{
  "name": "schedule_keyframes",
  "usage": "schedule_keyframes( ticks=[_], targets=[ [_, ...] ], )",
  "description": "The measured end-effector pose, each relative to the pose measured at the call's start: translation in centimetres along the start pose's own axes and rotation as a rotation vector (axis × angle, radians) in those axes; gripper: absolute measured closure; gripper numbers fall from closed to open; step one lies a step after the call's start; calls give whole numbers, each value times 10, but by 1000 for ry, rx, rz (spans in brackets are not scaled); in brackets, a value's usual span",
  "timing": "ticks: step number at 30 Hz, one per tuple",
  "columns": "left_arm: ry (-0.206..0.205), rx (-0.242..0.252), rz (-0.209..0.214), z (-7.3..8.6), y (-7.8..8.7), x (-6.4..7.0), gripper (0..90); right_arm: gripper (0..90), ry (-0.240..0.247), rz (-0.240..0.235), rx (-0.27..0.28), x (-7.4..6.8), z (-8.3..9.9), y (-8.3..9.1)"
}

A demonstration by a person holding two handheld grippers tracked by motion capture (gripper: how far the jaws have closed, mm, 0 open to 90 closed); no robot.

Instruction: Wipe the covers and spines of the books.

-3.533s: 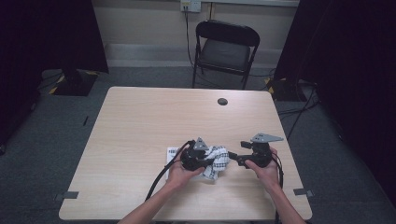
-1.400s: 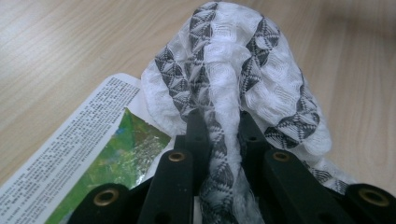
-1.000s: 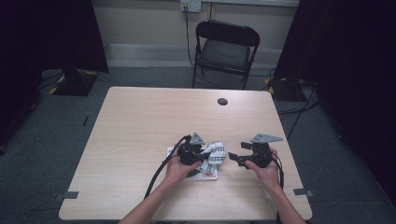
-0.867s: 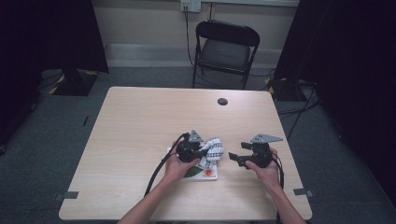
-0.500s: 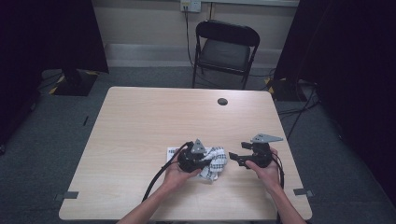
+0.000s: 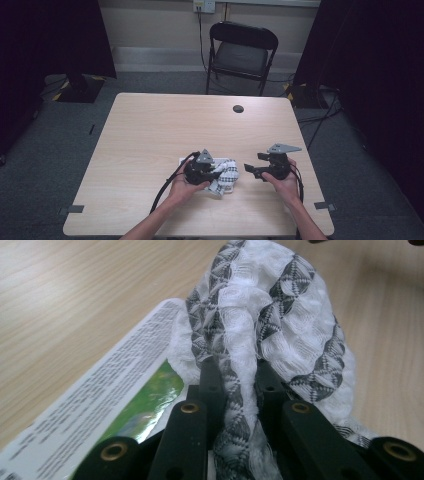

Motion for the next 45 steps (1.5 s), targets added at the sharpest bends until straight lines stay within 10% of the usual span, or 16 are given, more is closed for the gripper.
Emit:
schedule_keyframes(
  ticks=[14,26,36,45],
  targets=[
    [29,-21,-87,1,14,-30,796,196,4,-10,-5,-1,0,-2],
    [-60,-42,-23,20,30,4,796,196,8,-10,-10,-2,0,-2],
    [46,-24,-93,13,32,-44,794,196,11,-19,-19,-4,0,-6],
    [51,-22,-126,14,36,-53,798,199,5,-19,-25,-3,1,-6]
  ],
)
Point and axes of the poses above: each handheld gripper's, and its own axes: y roughly backward along the jaws, z roughly out of its underside, x roughly to its right, the point moved 1 cm from there along -y, roughly forward along the jaws, and after that the axes turned 1 degree about y, right-handed, at the moved point
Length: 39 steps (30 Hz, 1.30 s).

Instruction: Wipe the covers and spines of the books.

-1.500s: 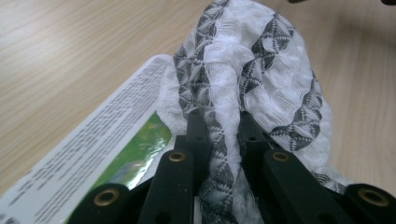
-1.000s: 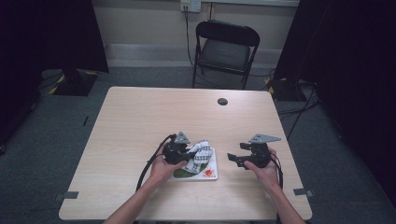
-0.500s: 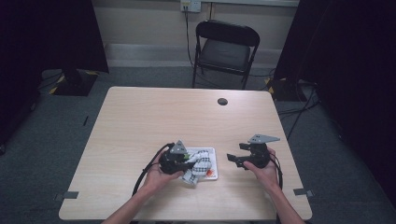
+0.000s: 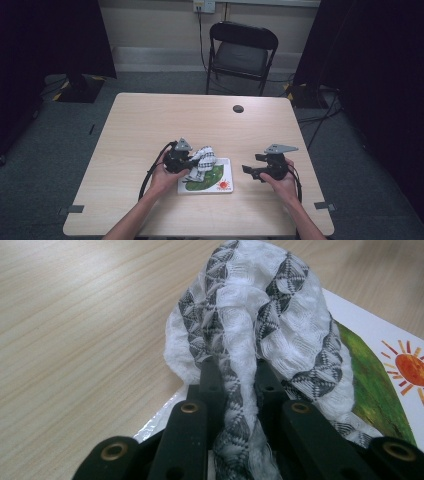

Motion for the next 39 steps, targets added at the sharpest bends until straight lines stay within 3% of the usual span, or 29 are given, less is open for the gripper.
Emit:
schedule_keyframes(
  ticks=[4,5,11,14,18,20,23,25,27,30,34,39],
  targets=[
    [-32,1,29,10,8,11,799,199,3,-1,1,0,0,0],
    [-38,10,43,17,14,20,799,199,-2,2,-2,1,0,0],
    [-83,-18,50,30,31,34,798,199,9,1,-4,-3,-1,-1],
    [-73,-12,51,31,32,30,796,199,7,0,-4,-4,-1,-2],
    [-39,-7,-8,24,28,11,797,199,6,-2,-9,-3,-1,-4],
    [8,7,-21,18,22,-3,797,199,7,-5,-9,-3,-1,-4],
    [2,9,-59,14,19,-10,797,199,6,-5,-11,-3,-1,-4],
    [22,13,-61,14,18,-14,797,199,6,-7,-9,-3,-1,-4],
    [13,9,-72,14,19,-14,796,199,6,-8,-10,-3,-1,-3],
    [-3,-4,-81,17,24,-9,797,199,1,-8,-19,-2,1,-4],
    [-24,-9,-44,27,34,3,798,199,2,-9,-15,-3,0,-4],
    [-83,-19,-9,43,48,29,797,199,4,-9,-16,-5,0,-5]
  ],
)
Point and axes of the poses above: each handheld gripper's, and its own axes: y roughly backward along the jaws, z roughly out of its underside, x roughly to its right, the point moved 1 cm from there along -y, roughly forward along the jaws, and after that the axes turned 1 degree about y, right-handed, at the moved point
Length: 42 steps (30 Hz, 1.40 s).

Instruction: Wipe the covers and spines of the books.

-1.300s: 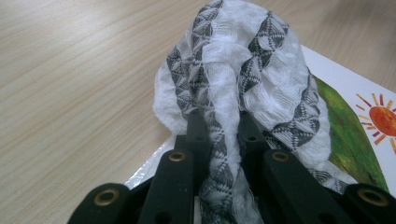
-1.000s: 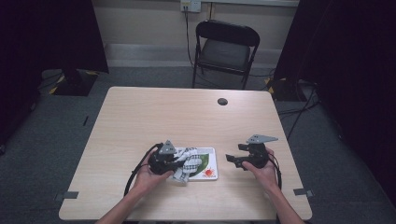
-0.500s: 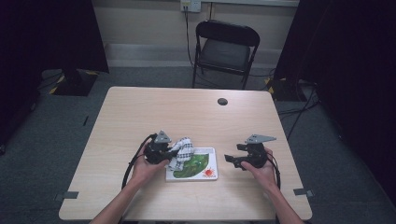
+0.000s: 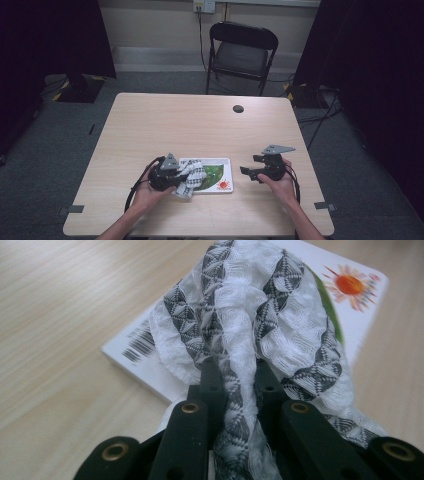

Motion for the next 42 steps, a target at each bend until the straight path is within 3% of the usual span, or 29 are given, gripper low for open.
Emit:
schedule_keyframes(
  ticks=[3,5,7,9,12,15,23,34,42],
  targets=[
    [3,6,20,1,0,-5,798,199,2,-1,-6,-1,0,-2],
    [4,-2,-7,-1,0,-14,798,199,7,-3,-8,-2,-1,-2],
    [66,20,-16,-2,-4,-24,801,199,10,-5,-8,-3,-1,-3],
    [79,13,-21,-4,-4,-29,802,200,10,-4,-9,-3,-1,-3],
    [111,19,-62,-8,-8,-42,803,201,7,-7,-9,-1,-1,-3],
    [181,28,-60,-10,-11,-56,804,201,6,-8,-8,-1,0,-3],
    [188,18,-57,-11,-10,-60,802,208,10,-13,-7,-1,-1,-2],
    [231,52,-85,2,21,-69,802,243,18,-19,-5,-3,-1,-2],
    [271,74,-135,17,51,-81,802,248,26,-21,-4,-5,-1,-3]
  ],
)
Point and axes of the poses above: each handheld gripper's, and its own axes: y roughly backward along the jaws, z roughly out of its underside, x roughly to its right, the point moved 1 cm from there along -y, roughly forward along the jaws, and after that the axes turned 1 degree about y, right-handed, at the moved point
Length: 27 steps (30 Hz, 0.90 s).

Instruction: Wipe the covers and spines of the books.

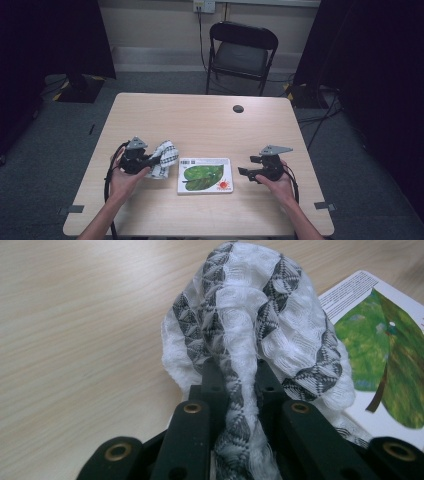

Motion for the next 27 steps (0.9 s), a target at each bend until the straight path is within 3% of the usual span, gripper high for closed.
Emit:
schedule_keyframes(
  ticks=[3,4,9,13,17,18,19,22,27],
  targets=[
    [22,13,-24,7,8,-9,801,249,1,-4,-1,0,0,0],
    [28,4,-36,12,13,-16,801,249,2,-7,-4,0,1,-1],
    [33,-16,-57,27,17,-25,801,248,6,-7,-10,-1,1,-2],
    [73,-9,-72,36,22,-34,801,248,8,-6,-14,-2,1,-4],
    [101,0,-119,42,29,-45,799,230,14,0,-19,-3,0,-4],
    [101,0,-119,42,29,-45,800,230,14,0,-19,-3,0,-4],
    [81,-33,-141,45,27,-49,800,230,12,1,-19,-3,1,-4],
    [104,-38,-136,50,25,-52,798,230,17,0,-22,-4,1,-5],
    [110,-45,-107,54,20,-52,756,230,20,2,-28,-5,2,-6]
  ],
)
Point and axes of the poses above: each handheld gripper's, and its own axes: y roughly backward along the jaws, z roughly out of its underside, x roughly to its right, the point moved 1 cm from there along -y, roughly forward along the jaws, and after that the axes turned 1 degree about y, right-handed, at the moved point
